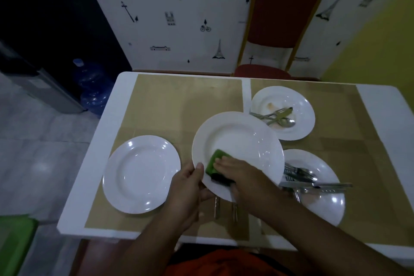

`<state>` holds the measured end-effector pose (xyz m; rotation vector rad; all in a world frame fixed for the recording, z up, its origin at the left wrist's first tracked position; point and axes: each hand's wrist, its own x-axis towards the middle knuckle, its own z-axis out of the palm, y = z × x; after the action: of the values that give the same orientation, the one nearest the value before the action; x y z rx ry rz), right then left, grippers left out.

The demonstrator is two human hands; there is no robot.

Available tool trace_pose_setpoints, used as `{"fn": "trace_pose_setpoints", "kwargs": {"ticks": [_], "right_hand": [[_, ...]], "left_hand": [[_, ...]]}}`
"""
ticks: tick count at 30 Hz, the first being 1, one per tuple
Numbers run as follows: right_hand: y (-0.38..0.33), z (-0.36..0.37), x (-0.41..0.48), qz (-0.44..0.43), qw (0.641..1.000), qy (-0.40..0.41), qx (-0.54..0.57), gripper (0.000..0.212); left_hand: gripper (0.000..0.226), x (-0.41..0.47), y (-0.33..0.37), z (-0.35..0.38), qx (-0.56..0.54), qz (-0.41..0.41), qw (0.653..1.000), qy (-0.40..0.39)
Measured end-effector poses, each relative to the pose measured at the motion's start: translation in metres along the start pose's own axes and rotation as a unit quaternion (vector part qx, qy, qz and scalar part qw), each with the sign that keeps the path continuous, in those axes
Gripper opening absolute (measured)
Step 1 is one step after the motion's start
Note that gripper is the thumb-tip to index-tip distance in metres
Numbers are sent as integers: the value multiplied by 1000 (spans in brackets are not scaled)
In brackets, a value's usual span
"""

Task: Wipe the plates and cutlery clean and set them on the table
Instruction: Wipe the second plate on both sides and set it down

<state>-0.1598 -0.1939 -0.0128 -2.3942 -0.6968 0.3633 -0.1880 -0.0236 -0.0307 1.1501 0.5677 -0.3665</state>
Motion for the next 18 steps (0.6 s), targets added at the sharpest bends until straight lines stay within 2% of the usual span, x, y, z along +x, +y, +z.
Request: {"fn": "trace_pose_setpoints", "kwargs": {"ticks": [3, 7, 10, 12, 15, 18], "right_hand": [[15, -6, -26, 55, 998, -17, -36, 52], [26, -18, -23, 150, 987, 38, -40, 52], [9, -15, 10, 139, 987, 81, -7, 59], [-4, -10, 25, 114, 989, 94, 30, 54], [-15, 6, 17, 28, 999, 18, 14, 55], [-5, 5, -7, 22, 999, -32, -7, 61]], "left_hand": [[24, -4, -3, -12, 0, -7, 1000, 13], [25, -5, -9, -19, 43, -21, 999, -6], [26, -3, -7, -14, 48, -18, 998, -33], [25, -1, -2, -11, 46, -7, 998, -45], [28, 5, 6, -16, 22, 5, 999, -27], [27, 9, 8, -28, 7, 10, 1000, 4]]}}
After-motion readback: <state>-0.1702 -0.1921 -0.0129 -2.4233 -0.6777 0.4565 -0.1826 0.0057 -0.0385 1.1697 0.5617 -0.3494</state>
